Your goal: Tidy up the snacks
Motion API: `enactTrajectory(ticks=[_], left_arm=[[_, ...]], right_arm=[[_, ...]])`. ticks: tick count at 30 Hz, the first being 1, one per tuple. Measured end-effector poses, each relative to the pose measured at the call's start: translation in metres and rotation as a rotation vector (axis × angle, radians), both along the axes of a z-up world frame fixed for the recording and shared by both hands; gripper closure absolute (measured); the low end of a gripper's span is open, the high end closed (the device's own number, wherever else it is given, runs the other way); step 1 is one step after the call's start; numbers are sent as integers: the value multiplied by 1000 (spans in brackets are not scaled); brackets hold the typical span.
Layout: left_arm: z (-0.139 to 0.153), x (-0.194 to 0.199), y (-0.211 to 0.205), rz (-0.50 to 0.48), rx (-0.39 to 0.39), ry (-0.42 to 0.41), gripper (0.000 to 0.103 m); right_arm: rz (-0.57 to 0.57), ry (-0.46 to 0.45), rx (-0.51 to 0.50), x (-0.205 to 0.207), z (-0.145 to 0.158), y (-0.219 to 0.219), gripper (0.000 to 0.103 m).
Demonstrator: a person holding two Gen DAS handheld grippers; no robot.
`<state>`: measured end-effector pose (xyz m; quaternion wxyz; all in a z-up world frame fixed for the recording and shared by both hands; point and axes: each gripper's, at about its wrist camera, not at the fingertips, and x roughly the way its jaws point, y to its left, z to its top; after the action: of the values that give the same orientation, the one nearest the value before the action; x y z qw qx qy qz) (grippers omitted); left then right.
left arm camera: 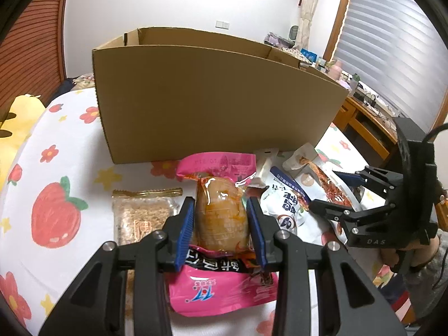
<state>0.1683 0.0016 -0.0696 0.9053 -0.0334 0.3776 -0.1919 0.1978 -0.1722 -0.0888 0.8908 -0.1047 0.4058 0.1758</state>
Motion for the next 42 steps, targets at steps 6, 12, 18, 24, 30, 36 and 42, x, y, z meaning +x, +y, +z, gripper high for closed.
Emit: enactTrajectory(ticks=[6,12,18,24,30,36,42], left_arm=[[4,-5,3,2,-5,-10,68],[6,-8,4,2,1,-21,68],[5,-9,4,2,4,-23,68],[5,-8,4,5,3,-20,67],[6,-9,2,0,5,-28,67],[4,-9,2,-4,8,-29,67],[5,-10,1,-4,6,-33,67]], right_arm=[[-3,0,4,0,-1,-2,34],[-9,-3,-8,-4,1,3,40],[11,-7,5,-11,7,7,54],[14,-4,19,-17,7,6,56],[7,-6,41,-21,12,3,56],[-1,-29,20,-27,16,0,55],[-20,-39,35,-30,20,-9,55]])
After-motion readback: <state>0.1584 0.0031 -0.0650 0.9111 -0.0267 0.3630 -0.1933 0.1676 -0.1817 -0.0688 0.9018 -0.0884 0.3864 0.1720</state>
